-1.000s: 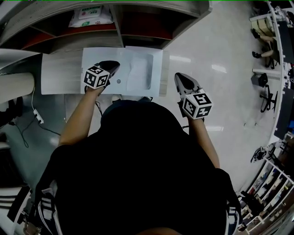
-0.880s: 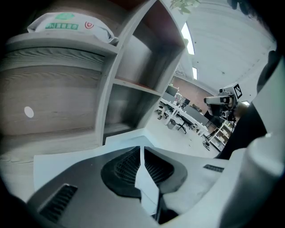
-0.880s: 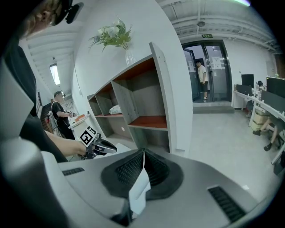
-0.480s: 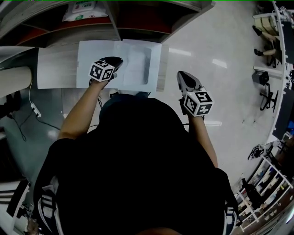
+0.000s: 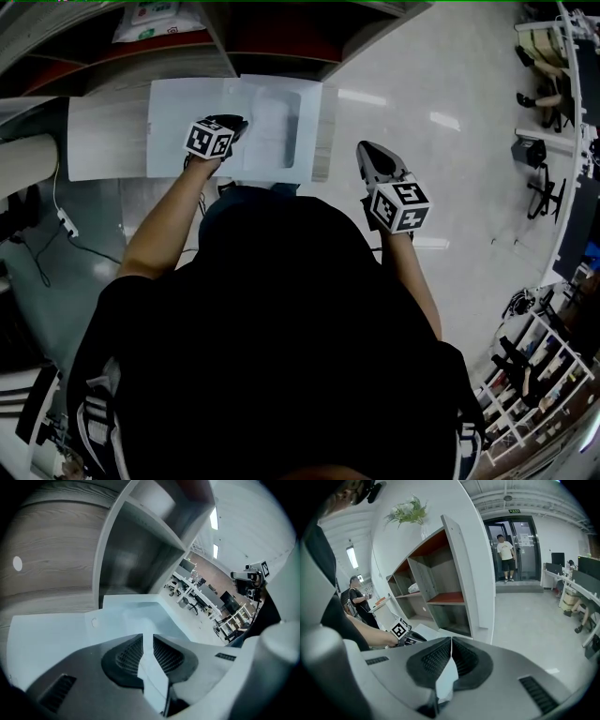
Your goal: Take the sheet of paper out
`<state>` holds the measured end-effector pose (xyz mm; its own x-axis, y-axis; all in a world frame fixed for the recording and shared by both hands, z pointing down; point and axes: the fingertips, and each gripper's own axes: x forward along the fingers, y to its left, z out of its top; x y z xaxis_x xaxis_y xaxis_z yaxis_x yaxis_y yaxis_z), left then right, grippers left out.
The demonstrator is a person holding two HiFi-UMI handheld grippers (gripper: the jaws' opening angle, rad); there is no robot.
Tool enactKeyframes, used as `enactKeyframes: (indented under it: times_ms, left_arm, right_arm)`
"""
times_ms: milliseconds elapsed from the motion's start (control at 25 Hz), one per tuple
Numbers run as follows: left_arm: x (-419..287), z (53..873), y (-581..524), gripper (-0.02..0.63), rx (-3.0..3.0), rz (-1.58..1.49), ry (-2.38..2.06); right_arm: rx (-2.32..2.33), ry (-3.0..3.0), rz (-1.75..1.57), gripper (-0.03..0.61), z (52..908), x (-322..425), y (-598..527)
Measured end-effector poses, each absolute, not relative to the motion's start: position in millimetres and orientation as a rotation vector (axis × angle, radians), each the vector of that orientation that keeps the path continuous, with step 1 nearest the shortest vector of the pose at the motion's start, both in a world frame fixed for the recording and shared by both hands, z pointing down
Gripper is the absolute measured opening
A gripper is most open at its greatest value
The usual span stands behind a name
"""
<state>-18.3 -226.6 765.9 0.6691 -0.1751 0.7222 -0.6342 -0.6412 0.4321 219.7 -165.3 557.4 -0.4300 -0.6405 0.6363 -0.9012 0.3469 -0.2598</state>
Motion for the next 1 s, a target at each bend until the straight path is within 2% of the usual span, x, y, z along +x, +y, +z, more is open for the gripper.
enactKeyframes:
  times_ms: [200, 600, 1000]
  left_arm:
    - [-11.9, 777.2, -226.9, 0.045, 2.153, 0.861, -0.618]
    - [2.9, 812.4, -234.7, 0.118, 2.069, 0.923, -0.624]
    - [15.7, 846.6, -231.5, 0.147, 1.934, 0.966, -0.629]
  right_arm:
    - [1.336, -2.185, 0.841, 0.014, 560.4, 220.7, -165.4]
    - [1.328, -2.176, 0.862, 0.014, 567.0, 224.5, -168.6]
    - [1.339, -2.166, 0.89, 0.014, 571.4, 230.4, -171.4]
